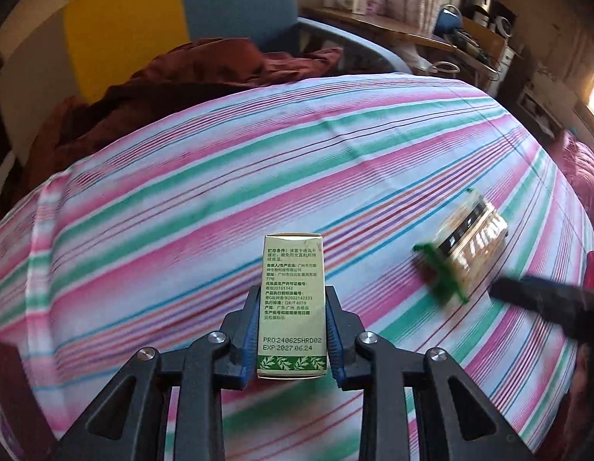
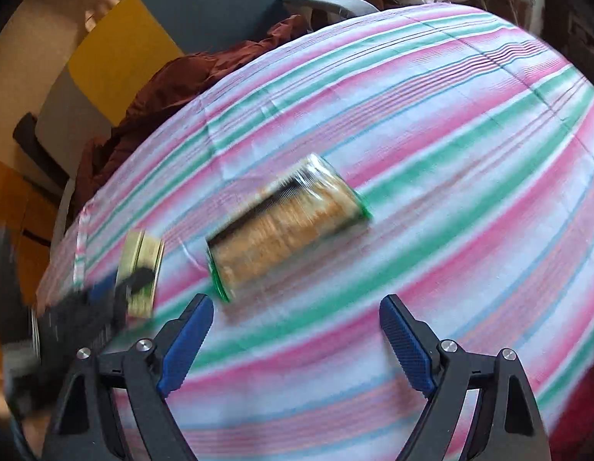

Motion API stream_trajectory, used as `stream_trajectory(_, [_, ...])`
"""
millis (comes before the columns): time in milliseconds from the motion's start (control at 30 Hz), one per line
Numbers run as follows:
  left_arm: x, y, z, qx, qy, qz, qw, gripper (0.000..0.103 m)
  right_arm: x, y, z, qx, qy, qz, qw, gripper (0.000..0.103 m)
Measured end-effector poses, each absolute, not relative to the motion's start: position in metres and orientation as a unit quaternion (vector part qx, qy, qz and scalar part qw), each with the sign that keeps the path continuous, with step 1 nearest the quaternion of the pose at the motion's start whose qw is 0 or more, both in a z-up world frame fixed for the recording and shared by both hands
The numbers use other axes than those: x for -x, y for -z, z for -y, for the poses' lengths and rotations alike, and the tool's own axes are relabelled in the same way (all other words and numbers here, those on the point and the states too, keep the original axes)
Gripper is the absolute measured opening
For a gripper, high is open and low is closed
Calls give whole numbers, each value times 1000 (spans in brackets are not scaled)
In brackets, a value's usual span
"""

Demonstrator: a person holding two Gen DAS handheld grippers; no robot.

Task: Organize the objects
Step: 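Grasp the small green box with left tool while right tool grasps cracker bar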

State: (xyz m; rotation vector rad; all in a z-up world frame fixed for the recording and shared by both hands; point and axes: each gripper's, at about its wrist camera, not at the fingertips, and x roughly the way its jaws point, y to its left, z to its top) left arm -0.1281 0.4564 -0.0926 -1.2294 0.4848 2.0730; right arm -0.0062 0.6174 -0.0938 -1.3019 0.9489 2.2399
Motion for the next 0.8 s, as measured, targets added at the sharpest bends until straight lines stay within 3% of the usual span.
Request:
stream_trajectory(267, [124,91,-421,493,-796,-159,314,29,72,97,-609,467,-798,-288,248,92])
stream_trajectory(333, [121,91,-416,496,-795,-156,312,29,81,98,-604,479,-802,-252,253,84])
stream_trajectory(400, [117,90,-410,499,-795,-153,310,29,87,98,-595,496,-806,-200,254,61])
stream_trajectory(467, [114,90,-406,501,-795,-150,308,29,84,97,-587,505,-812,-170,239,54])
stream_trajectory(800, [82,60,-386,457,-822,-141,309,29,39,94,-527,525,-832,-116,140,52])
